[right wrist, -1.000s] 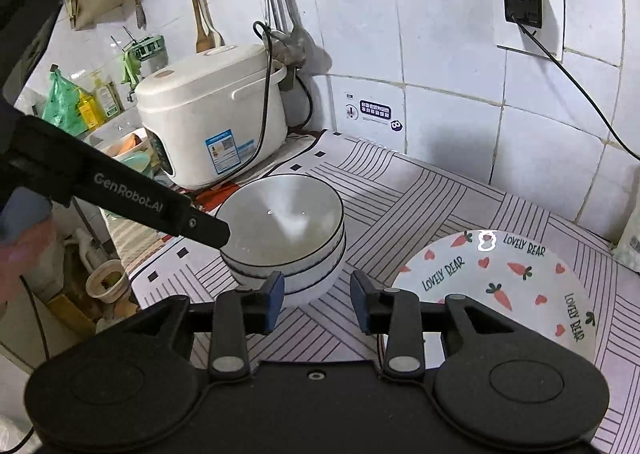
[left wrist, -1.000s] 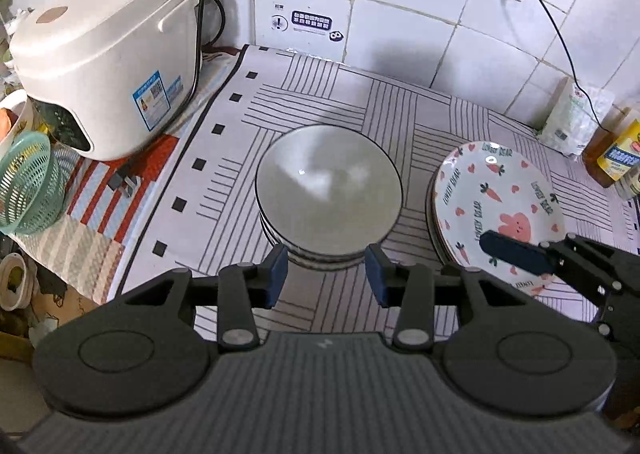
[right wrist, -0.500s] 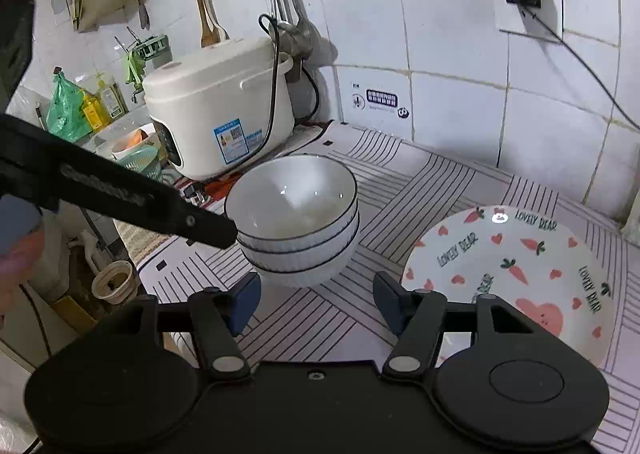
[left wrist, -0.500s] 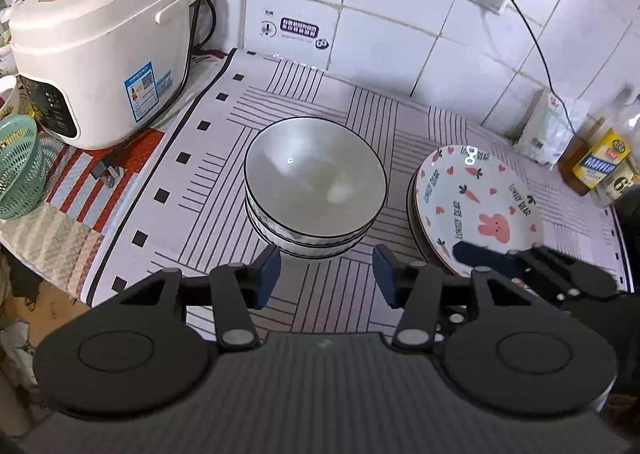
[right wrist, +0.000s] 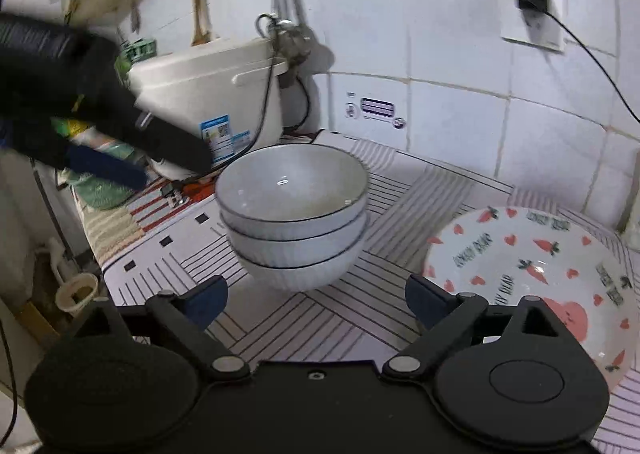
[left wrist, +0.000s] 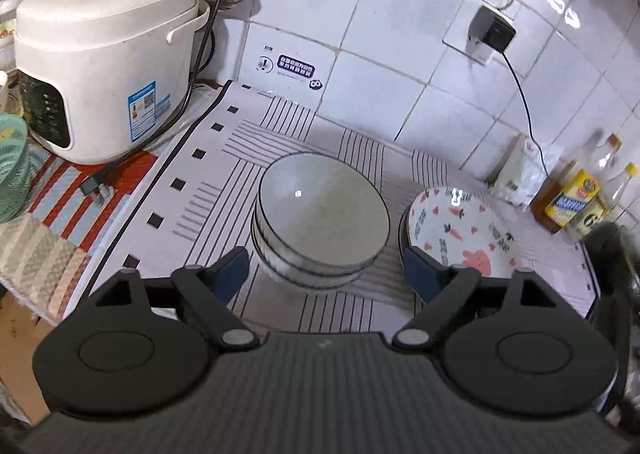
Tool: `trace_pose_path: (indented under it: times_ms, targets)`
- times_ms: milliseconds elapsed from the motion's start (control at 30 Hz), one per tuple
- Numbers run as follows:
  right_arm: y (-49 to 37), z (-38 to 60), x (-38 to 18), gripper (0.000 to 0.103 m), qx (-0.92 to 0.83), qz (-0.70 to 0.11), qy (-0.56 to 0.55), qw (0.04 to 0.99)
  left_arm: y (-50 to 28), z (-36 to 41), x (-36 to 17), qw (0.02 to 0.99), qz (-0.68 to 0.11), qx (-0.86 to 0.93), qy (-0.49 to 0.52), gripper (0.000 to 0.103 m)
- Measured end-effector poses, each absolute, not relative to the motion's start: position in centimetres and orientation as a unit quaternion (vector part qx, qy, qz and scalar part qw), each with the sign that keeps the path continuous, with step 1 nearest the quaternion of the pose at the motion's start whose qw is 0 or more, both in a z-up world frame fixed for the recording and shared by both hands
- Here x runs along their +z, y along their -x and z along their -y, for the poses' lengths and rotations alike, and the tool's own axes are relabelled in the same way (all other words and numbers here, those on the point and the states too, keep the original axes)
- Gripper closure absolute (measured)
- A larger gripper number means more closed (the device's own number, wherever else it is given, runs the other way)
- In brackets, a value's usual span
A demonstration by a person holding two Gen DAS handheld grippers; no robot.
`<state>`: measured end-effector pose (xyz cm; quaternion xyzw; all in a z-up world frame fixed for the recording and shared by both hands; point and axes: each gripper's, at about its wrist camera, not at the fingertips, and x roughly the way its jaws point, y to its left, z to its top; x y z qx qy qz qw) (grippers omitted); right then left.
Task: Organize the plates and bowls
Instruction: 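Open the left gripper and lift it off the bowl stack, then grasp the rim of the three-bowl stack with the left gripper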
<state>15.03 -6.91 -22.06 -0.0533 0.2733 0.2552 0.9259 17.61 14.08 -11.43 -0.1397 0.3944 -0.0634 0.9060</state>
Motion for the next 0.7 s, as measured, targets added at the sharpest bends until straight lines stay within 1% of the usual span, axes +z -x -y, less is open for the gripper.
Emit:
trace_pose_path:
  times_ms: [167, 267, 333, 400, 467, 533, 600, 633, 700]
  targets:
    - [-15.4, 5.1, -23.9, 0.003, 0.263, -0.27, 0.043, 0.925, -21.0, -16.0, -13.9, 0.886, -0.417, -0.049, 0.196, 0.016]
    - [-15.8, 3.8, -25.3, 0.003, 0.265, -0.283, 0.045, 0.921, -23.2, -17.7, -16.1, 0.859, -0.447, -0.052, 0.245, 0.019]
    - [-16.1, 2.9, -26.1, 0.003, 0.269, -0.29, 0.054, 0.917, -24.1, -18.3, -17.1, 0.85, -0.458, -0.053, 0.255, 0.021]
    - [-16.8, 2.3, -26.7, 0.003, 0.261, -0.295, 0.05, 0.918, -24.6, -18.3, -17.5, 0.849, -0.467, -0.056, 0.242, 0.023]
    - [-17.5, 1.9, -27.0, 0.003, 0.251, -0.295, 0.049, 0.921, -24.9, -18.0, -17.8, 0.85, -0.472, -0.062, 0.225, 0.032]
    - [-18.3, 1.7, -27.1, 0.003, 0.244, -0.293, 0.047, 0.923, -25.1, -17.9, -18.2, 0.849, -0.476, -0.066, 0.219, 0.036]
    - [-19.2, 1.7, -27.2, 0.003, 0.24, -0.294, 0.034, 0.925, -25.3, -17.8, -18.8, 0.85, -0.475, -0.064, 0.216, 0.042]
    - [-19.6, 1.8, -27.3, 0.003, 0.238, -0.296, 0.022, 0.925, -25.2, -17.8, -19.0, 0.854, -0.471, -0.061, 0.214, 0.044]
    - [-20.2, 1.9, -27.4, 0.003, 0.233, -0.296, 0.009, 0.926, -25.2, -17.9, -19.4, 0.86, -0.46, -0.066, 0.208, 0.044]
